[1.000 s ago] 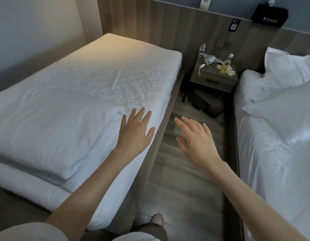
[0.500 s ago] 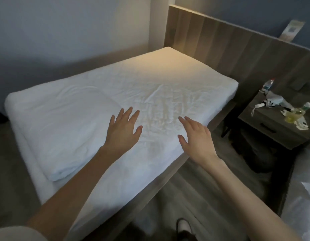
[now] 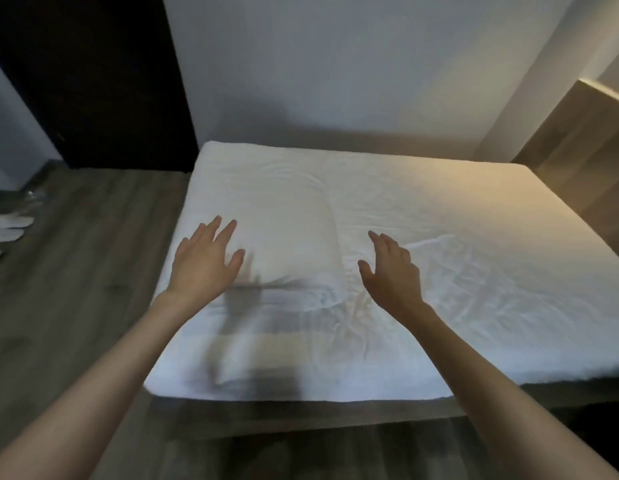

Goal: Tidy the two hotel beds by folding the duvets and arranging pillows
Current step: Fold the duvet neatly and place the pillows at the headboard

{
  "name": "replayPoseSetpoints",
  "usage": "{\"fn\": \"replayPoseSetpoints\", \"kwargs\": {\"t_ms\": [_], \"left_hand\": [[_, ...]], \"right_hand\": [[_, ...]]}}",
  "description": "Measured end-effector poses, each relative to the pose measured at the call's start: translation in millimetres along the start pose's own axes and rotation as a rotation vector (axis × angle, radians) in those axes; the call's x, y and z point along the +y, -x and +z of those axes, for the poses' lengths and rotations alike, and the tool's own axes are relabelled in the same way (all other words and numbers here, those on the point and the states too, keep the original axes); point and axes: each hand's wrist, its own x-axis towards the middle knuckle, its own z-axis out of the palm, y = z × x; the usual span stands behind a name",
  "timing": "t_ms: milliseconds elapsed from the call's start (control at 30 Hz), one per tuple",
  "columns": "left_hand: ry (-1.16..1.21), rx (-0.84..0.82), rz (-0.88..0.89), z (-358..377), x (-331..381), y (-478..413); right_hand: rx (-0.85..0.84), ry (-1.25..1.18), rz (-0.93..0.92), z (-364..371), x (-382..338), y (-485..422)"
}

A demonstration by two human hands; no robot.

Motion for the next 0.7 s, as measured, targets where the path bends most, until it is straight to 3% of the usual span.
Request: {"fn": "replayPoseSetpoints", "kwargs": {"t_ms": [367, 700], "left_hand": [[-0.026, 0.009, -0.218, -5, -106, -77], [0.196, -0.085, -0.358, 30, -167, -164]], "right_hand": [[-0.127, -0.188, 0.137, 46, -56, -127], [-0.227, -0.275, 0.305, 93, -76, -219]]}}
